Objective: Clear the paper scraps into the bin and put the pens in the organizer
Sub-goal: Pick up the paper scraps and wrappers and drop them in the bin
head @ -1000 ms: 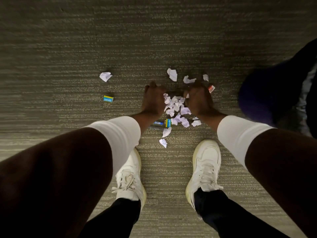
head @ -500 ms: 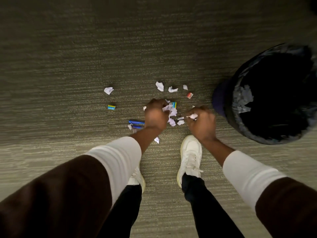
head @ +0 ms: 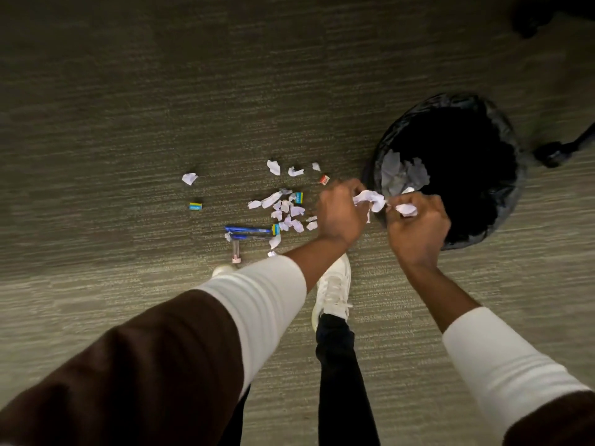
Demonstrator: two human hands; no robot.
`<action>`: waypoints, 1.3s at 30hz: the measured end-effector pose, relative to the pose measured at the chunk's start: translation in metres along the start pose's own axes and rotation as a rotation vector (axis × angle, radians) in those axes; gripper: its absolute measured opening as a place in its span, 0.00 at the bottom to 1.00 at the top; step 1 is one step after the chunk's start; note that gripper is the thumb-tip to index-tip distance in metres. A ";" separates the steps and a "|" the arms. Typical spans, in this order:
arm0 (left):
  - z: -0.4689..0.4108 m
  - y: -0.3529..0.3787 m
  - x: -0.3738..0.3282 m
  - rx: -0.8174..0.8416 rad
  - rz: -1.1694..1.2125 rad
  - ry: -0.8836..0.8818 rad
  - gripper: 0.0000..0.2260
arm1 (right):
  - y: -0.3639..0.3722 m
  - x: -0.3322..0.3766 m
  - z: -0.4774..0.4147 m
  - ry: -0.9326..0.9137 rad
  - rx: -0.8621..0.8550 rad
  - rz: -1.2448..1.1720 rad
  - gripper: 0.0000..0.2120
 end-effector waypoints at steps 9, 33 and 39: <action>-0.007 0.031 -0.069 0.140 0.021 0.156 0.23 | -0.038 -0.051 -0.037 0.153 0.048 0.055 0.13; -0.027 -0.006 0.187 0.222 -0.601 -0.049 0.29 | 0.147 -0.033 0.036 0.065 0.797 0.351 0.40; -0.065 0.042 0.282 0.251 -0.685 -0.032 0.52 | 0.233 -0.099 0.023 0.109 0.819 0.538 0.61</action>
Point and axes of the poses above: each hand's wrist, its own z-axis away from the middle knuckle, its own y-axis out of the palm, x = y × z, the point moved 2 cm from there along -z, towards the middle knuckle, and after that the axes turned 12 degrees about -z, right-handed, at the moved point
